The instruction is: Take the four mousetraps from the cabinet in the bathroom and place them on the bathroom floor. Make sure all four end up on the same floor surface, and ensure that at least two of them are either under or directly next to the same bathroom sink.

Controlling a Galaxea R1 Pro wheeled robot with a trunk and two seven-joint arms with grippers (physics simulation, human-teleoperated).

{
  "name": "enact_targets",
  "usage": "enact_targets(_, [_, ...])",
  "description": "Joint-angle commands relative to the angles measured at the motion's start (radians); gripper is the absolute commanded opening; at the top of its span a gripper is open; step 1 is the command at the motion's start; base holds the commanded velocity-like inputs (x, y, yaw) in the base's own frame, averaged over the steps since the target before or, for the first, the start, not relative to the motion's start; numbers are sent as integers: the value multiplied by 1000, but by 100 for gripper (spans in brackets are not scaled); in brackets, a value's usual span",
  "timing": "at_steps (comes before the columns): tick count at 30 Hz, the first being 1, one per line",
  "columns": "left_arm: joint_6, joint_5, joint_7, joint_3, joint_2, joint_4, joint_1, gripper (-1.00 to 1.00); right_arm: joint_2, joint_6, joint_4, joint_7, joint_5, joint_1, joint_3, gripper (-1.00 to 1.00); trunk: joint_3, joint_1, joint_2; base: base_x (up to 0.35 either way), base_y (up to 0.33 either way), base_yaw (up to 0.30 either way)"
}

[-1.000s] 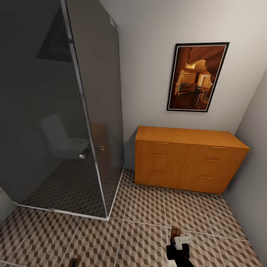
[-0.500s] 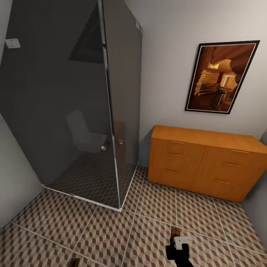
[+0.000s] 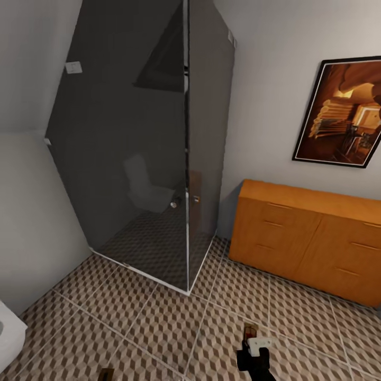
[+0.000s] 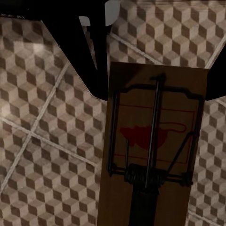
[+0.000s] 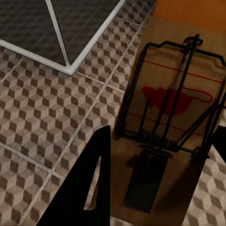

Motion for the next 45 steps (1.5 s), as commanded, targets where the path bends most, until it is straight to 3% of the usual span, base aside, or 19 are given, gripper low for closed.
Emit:
enact_targets(1, [-2, 4, 5, -9, 0, 0, -1, -100, 0, -3, 1, 1, -10, -1, 9, -100, -2, 1, -2, -22, 0, 286])
enact_targets(35, [-2, 4, 5, -10, 0, 0, -1, -100, 2, -3, 1, 1, -9, -1, 9, -100, -2, 1, -2, -1, 0, 286])
enact_targets(45, [-1, 4, 5, -10, -7, 0, -1, -100, 2, -3, 1, 1, -9, -1, 9, -100, -2, 1, -2, 0, -134, 286])
